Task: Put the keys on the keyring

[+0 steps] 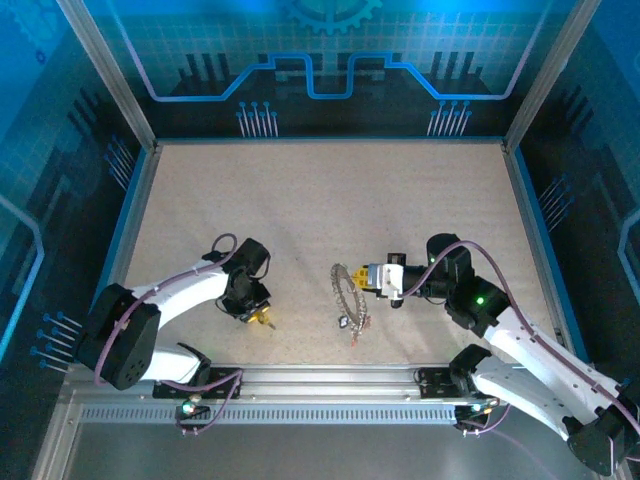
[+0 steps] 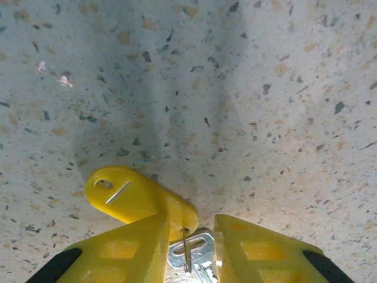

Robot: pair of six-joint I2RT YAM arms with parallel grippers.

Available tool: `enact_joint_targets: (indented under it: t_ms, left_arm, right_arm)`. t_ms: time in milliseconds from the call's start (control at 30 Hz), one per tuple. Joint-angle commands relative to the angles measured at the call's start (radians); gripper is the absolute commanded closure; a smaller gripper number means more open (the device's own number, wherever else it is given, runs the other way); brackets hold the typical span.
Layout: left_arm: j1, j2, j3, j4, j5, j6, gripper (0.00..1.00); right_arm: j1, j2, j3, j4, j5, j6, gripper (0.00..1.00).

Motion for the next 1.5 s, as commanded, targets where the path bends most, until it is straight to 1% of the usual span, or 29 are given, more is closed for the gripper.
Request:
enact_joint_targets:
  t_ms: [0, 233, 433, 467, 500, 600, 667, 733, 800, 833, 933, 1033, 1100, 1333, 1467]
  left_arm:
    - [-0.003, -0.022, 0.004, -0.031, 0.001, -0.018, 0.73]
    - [-0.013, -0.04, 0.018, -0.062, -0.001, -0.021, 0.74]
    - [-0.024, -0.024, 0.018, -0.066, 0.013, -0.02, 0.74]
    - [-0.03, -0.022, 0.02, -0.066, 0.012, -0.023, 0.76]
    - [-0.035, -0.019, 0.024, -0.066, 0.011, -0.024, 0.8]
    - [-0.042, -0.011, 0.037, -0.076, 0.007, -0.023, 0.86]
    - [-0.042, -0.011, 0.044, -0.086, -0.003, -0.02, 0.88]
    - [-0.042, -0.012, 0.049, -0.089, -0.008, -0.011, 0.92]
    - [-0.042, -0.007, 0.052, -0.092, -0.008, -0.002, 0.93]
    - [-0.042, -0.004, 0.054, -0.092, -0.007, 0.005, 0.95]
    - [-0.042, 0.01, 0.061, -0.097, -0.004, 0.024, 0.94]
    - [-0.044, 0.02, 0.061, -0.093, 0.0, 0.037, 0.82]
    - [-0.047, 0.024, 0.059, -0.088, 0.001, 0.038, 0.8]
    - [-0.063, 0.042, 0.054, -0.063, 0.013, 0.035, 0.83]
    - [-0.068, 0.039, 0.055, -0.064, 0.011, 0.036, 0.93]
  right_arm:
    - [0.011, -0.021, 0.022, 0.014, -0.003, 0.002, 1.0]
    - [0.012, -0.021, 0.019, 0.017, -0.003, 0.002, 1.0]
    - [0.014, -0.023, 0.019, 0.017, -0.003, 0.003, 1.0]
    - [0.015, -0.023, 0.02, 0.017, -0.002, 0.003, 1.0]
    - [0.016, -0.024, 0.02, 0.016, -0.002, 0.002, 1.0]
    - [0.016, -0.028, 0.021, 0.017, 0.002, 0.003, 1.0]
    - [0.017, -0.028, 0.024, 0.016, 0.003, 0.001, 1.0]
    - [0.017, -0.029, 0.024, 0.011, 0.003, 0.0, 1.0]
    - [0.019, -0.03, 0.022, 0.011, 0.003, 0.0, 1.0]
    - [0.019, -0.031, 0.021, 0.012, 0.004, 0.0, 1.0]
    - [0.019, -0.033, 0.021, 0.014, 0.006, 0.0, 1.0]
    - [0.018, -0.034, 0.02, 0.014, 0.005, 0.0, 1.0]
    - [0.019, -0.034, 0.02, 0.016, 0.004, 0.0, 1.0]
    - [0.02, -0.042, 0.018, 0.011, 0.008, 0.0, 1.0]
    - [0.02, -0.051, 0.016, 0.014, 0.015, 0.001, 1.0]
